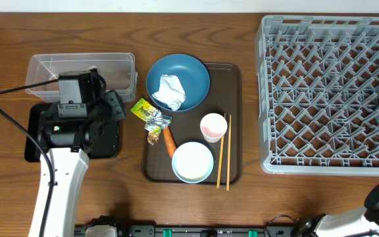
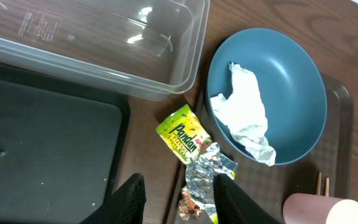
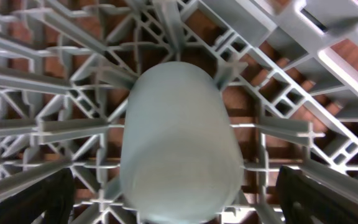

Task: Sort waste into correct bins and load items into the dishwasher rack
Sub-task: 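Place the blue cup upside down in the dish rack with right gripper, then reach the left gripper to the pink cup and grasp it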

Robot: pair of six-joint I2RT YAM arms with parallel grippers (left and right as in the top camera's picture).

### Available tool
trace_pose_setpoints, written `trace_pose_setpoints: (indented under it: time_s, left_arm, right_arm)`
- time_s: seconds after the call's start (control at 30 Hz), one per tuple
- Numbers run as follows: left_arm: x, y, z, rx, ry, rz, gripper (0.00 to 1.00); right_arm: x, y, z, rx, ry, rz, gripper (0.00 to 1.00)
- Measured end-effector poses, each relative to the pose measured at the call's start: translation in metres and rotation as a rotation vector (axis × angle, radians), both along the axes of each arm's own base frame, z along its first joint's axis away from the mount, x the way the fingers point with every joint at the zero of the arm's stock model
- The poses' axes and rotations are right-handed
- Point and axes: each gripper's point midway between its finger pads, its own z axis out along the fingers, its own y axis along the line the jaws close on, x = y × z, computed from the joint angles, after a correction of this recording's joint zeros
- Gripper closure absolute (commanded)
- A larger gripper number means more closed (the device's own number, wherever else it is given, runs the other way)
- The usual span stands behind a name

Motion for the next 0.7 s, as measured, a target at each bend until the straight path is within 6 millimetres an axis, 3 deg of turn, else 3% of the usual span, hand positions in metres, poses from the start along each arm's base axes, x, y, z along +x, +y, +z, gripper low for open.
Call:
trace_pose_setpoints:
  time_s: [0.1,0.2,0.3,0.4,0.53,0.7]
  left_arm:
    - [0.0,0.0,0.0,0.0,0.0,0.0,0.62]
    - [0.0,0.0,0.0,0.0,0.001,0.0,0.61]
    - [0.0,0.0,0.0,0.0,0.001,0.0,0.61]
    - [0.0,0.0,0.0,0.001,0.001,-0.001,0.54]
    - [-0.001,0.0,-0.001,0.001,0.004,-0.001,0.47]
    - [-0.001,0.0,-0.001,0.0,0.006,-0.002,0.47]
  right_arm:
    - [0.006,0.002,0.006,0.003,-0.037,0.016,0.01]
    - [0.016,0.005,0.028,-0.008,-0.118,0.045,0.05]
    - [0.024,0.018,0.07,-0.03,-0.239,0.095,0.09]
    - [0.029,0.039,0.11,-0.038,-0.348,0.162,0.09]
    - [0.037,0.097,0.144,0.018,-0.425,0.318,0.08]
    - [0.052,0.192,0.143,0.128,-0.406,0.577,0.01]
